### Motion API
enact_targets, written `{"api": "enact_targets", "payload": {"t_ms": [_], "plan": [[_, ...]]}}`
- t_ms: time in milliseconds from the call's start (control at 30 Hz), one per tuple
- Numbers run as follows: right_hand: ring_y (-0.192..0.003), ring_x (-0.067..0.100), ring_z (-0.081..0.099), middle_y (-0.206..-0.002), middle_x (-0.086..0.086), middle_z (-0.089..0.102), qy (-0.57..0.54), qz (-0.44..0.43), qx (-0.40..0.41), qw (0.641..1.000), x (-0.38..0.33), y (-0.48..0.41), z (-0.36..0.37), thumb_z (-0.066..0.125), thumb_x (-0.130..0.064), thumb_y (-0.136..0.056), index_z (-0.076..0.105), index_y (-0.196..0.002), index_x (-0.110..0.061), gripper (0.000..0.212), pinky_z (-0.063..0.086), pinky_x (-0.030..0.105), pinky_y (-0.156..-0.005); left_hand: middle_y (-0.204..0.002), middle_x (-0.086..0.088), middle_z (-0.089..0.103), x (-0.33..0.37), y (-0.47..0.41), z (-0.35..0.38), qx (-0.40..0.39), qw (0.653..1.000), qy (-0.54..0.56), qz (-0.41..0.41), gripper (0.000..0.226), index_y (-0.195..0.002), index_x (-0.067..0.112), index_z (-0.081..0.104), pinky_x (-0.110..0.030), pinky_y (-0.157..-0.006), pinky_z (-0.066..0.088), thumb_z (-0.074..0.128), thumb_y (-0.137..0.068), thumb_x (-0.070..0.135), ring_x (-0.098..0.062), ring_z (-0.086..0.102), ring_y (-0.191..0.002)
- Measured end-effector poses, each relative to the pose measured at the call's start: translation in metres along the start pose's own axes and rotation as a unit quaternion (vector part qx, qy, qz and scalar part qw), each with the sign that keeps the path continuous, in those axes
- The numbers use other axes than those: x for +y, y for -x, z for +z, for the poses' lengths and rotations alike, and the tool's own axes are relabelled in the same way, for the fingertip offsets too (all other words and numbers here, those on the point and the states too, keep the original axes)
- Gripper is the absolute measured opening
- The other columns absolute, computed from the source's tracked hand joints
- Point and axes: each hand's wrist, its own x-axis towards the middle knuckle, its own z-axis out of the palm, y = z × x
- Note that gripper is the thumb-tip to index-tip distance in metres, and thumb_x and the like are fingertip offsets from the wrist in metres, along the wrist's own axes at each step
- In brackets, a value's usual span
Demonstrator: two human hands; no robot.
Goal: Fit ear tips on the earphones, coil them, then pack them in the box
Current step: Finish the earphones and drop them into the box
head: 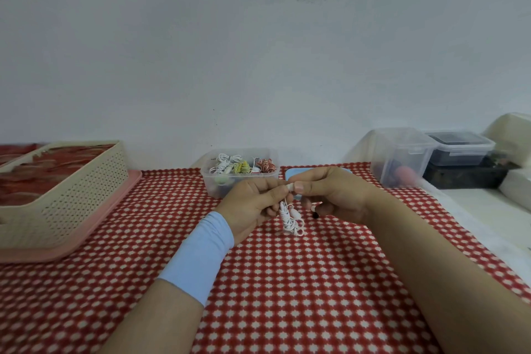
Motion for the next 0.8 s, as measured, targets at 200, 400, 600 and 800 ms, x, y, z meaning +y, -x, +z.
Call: {"api": "enact_targets", "payload": {"t_ms": [200, 400, 600, 800], "plan": [[-0.056, 0.006, 0.045, -0.069, -0.004, 0.065, 0.059, -0.001, 0.026, 0.998, 0.006, -0.004, 0.002, 0.073, -0.017, -0.090, 0.082, -0.098, -0.019, 0.012, 0.030, 0.019, -0.047, -0.073, 0.002, 0.069, -0.004, -0.001, -0.006, 0.017, 0.999, -0.036, -0.007, 0.013, -0.100, 0.007, 0.069, -0.014, -0.054, 0.043, 0.057, -0.096, 0.006, -0.004, 0.050, -0.057], [-0.063, 0.007, 0.048, -0.087, -0.013, 0.072, 0.090, -0.014, 0.029, 0.995, 0.006, -0.004, 0.001, 0.073, -0.025, -0.092, 0.069, -0.121, -0.026, 0.030, 0.032, 0.021, -0.051, -0.083, 0.003, 0.071, 0.001, -0.001, -0.009, 0.039, 0.998, -0.050, -0.012, 0.014, -0.106, 0.014, 0.070, -0.015, -0.051, 0.040, 0.060, -0.096, 0.018, -0.003, 0.055, -0.063], [-0.065, 0.005, 0.060, -0.080, -0.005, 0.074, 0.179, -0.017, 0.011, 0.984, 0.007, -0.003, 0.012, 0.081, -0.025, -0.085, 0.077, -0.106, -0.022, 0.021, 0.041, 0.018, -0.052, -0.086, -0.002, 0.071, 0.008, 0.000, -0.009, 0.061, 0.998, 0.003, 0.009, 0.010, -0.100, 0.012, 0.069, -0.022, -0.060, 0.047, 0.061, -0.095, 0.014, -0.012, 0.062, -0.073], [-0.078, 0.011, 0.068, -0.086, 0.002, 0.075, 0.107, -0.024, 0.017, 0.994, 0.000, -0.003, 0.017, 0.076, -0.021, -0.090, 0.076, -0.099, -0.012, 0.012, 0.058, 0.030, -0.070, -0.087, -0.009, 0.072, 0.023, 0.005, -0.011, 0.114, 0.992, 0.008, 0.053, 0.013, -0.101, 0.005, 0.068, -0.030, -0.073, 0.059, 0.066, -0.090, 0.011, -0.019, 0.068, -0.080]]}}
